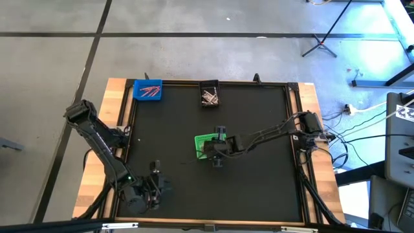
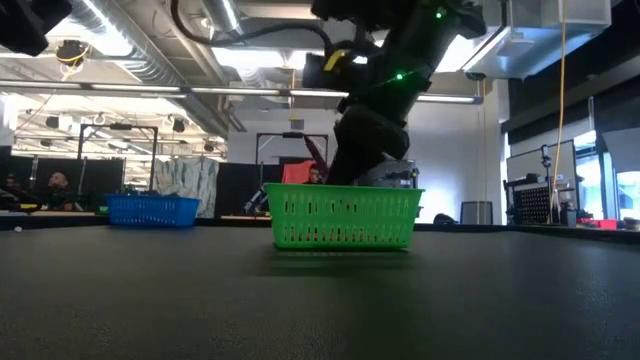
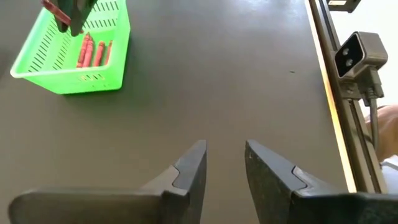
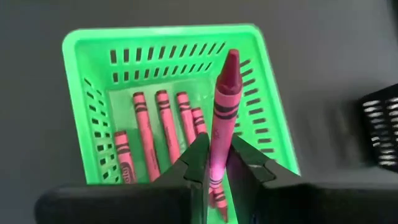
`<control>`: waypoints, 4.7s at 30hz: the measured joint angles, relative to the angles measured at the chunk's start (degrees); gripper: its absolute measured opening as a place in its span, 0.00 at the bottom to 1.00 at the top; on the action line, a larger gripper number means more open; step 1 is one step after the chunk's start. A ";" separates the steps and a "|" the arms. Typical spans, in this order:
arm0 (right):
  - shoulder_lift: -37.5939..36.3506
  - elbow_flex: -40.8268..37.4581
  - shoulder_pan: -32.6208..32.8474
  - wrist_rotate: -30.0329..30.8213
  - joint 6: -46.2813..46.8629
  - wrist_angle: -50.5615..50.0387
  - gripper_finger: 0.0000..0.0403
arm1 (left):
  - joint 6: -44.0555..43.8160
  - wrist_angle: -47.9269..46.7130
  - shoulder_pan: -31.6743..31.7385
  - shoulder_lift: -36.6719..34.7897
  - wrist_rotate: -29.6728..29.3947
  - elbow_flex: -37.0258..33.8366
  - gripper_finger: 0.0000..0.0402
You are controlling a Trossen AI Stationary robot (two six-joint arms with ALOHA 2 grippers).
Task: Sort crayons
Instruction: Put the red crayon into the green bin, then put the pink crayon into the blue bin
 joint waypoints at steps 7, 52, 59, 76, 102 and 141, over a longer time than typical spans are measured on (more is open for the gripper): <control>0.00 0.00 -0.55 -3.18 2.88 -0.60 0.26 | -3.61 -0.50 0.22 0.00 2.73 0.00 0.32; -0.11 0.00 18.58 16.75 9.31 1.82 0.39 | -61.21 -11.13 -5.68 9.40 32.62 0.04 0.31; -0.09 0.00 18.60 15.02 9.48 1.85 0.39 | -61.89 -12.14 -5.73 10.52 32.28 -0.04 0.31; -0.04 -0.02 18.60 14.78 10.12 1.89 0.39 | -56.69 -14.64 -6.16 11.25 36.00 -0.04 0.21; -0.15 -0.02 18.60 13.59 8.90 0.76 0.39 | -44.88 -24.80 -3.46 -3.59 12.90 -0.26 0.04; -10.97 -26.81 7.89 8.25 7.69 18.16 0.39 | 39.75 -18.09 90.71 -16.52 11.66 -0.15 0.04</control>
